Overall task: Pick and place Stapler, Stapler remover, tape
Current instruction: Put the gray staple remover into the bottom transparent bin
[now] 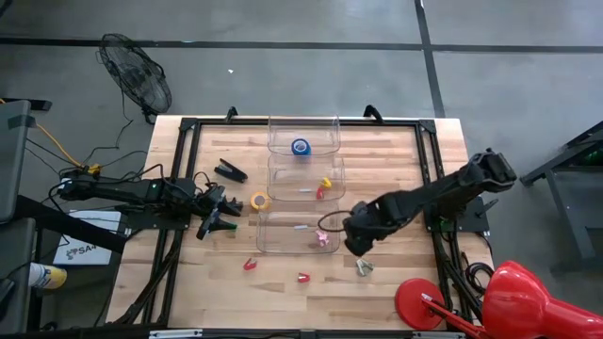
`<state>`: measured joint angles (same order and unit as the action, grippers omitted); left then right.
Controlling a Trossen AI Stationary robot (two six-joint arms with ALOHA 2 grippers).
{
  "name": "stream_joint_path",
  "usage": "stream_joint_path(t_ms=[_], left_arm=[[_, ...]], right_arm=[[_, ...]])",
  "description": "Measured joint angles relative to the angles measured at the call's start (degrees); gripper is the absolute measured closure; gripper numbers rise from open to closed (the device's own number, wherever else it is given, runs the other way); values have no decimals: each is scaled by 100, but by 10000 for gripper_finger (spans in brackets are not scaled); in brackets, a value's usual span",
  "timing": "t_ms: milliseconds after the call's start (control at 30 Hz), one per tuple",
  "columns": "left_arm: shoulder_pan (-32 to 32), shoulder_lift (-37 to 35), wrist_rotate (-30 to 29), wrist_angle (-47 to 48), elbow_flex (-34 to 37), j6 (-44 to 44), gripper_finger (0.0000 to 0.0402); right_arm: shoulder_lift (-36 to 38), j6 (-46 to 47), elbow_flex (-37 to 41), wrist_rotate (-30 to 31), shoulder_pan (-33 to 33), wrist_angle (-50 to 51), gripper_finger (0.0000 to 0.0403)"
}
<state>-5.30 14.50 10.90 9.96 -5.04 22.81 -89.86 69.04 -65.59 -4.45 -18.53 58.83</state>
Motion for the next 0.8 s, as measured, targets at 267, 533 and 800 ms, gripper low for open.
stream_joint_path(t_ms=[267,533,800], left_arm=[[2,-2,0,0,-2,0,170],[2,-1,0,1,-2,0,170],[0,-2,0,2,-2,0,170]], right_arm=[[-51,523,642,-132,-416,-1142,130],[-569,520,650,-314,-563,-1653,129],[-847,915,639,-411,-786,-2120,129]])
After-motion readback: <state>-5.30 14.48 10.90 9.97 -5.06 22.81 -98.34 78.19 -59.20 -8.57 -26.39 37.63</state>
